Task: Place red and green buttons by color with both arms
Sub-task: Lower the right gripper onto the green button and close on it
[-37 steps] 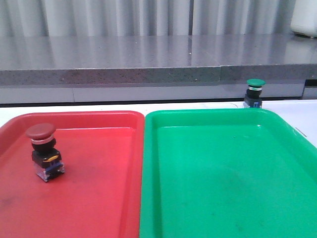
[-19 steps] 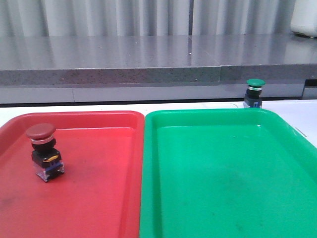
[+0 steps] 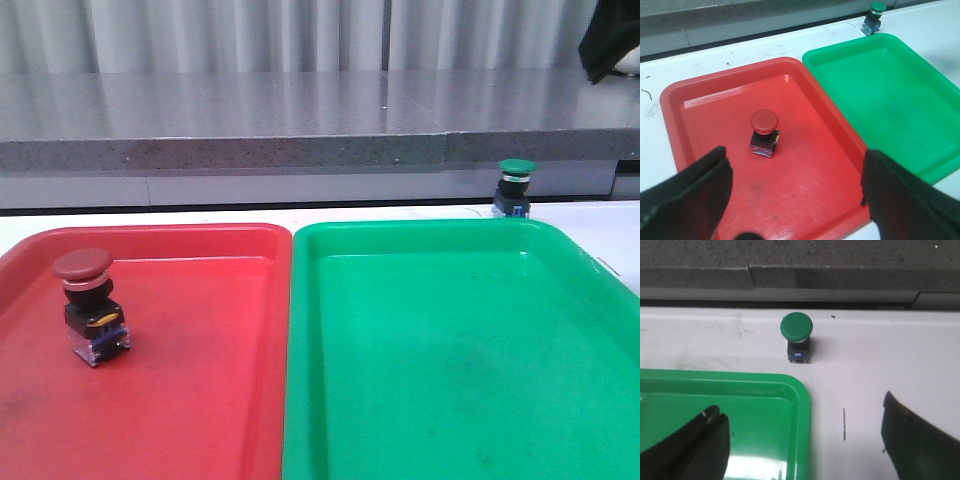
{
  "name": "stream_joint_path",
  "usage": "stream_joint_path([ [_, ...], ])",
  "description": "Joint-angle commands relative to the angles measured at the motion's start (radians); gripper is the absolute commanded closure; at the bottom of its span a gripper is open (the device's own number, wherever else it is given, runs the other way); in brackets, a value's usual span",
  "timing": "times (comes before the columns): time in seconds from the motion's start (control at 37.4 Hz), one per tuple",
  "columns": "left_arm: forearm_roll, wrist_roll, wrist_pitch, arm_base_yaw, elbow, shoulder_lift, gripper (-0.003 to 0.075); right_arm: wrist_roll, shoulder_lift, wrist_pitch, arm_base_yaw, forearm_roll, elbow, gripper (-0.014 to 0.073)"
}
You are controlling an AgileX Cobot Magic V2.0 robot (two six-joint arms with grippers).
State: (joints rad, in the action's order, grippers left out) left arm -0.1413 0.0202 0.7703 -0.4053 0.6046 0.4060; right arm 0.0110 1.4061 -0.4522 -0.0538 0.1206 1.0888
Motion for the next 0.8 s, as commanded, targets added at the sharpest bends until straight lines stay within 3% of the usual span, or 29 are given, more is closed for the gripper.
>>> stream_joint_path([
  [0.0,-0.015,-0.011,-0.077,0.004,0.025,0.007,0.0195,0.01,0.058,0.066,-0.002,0.011,0.105,-0.0041],
  [0.59,-0.015,-0.011,-0.077,0.004,0.025,0.007,0.0195,0.01,0.661,0.062,-0.013,0.013,0.563,-0.0036],
  [0.64,-0.015,-0.011,-0.077,0.004,0.025,0.007,0.0195,0.01,0.679,0.04,-0.017,0.013,0.582,0.0015],
  [0.78,-0.015,-0.011,-0.077,0.004,0.025,0.007,0.0195,0.01,0.679,0.049,-0.022,0.027,0.586,0.0264],
])
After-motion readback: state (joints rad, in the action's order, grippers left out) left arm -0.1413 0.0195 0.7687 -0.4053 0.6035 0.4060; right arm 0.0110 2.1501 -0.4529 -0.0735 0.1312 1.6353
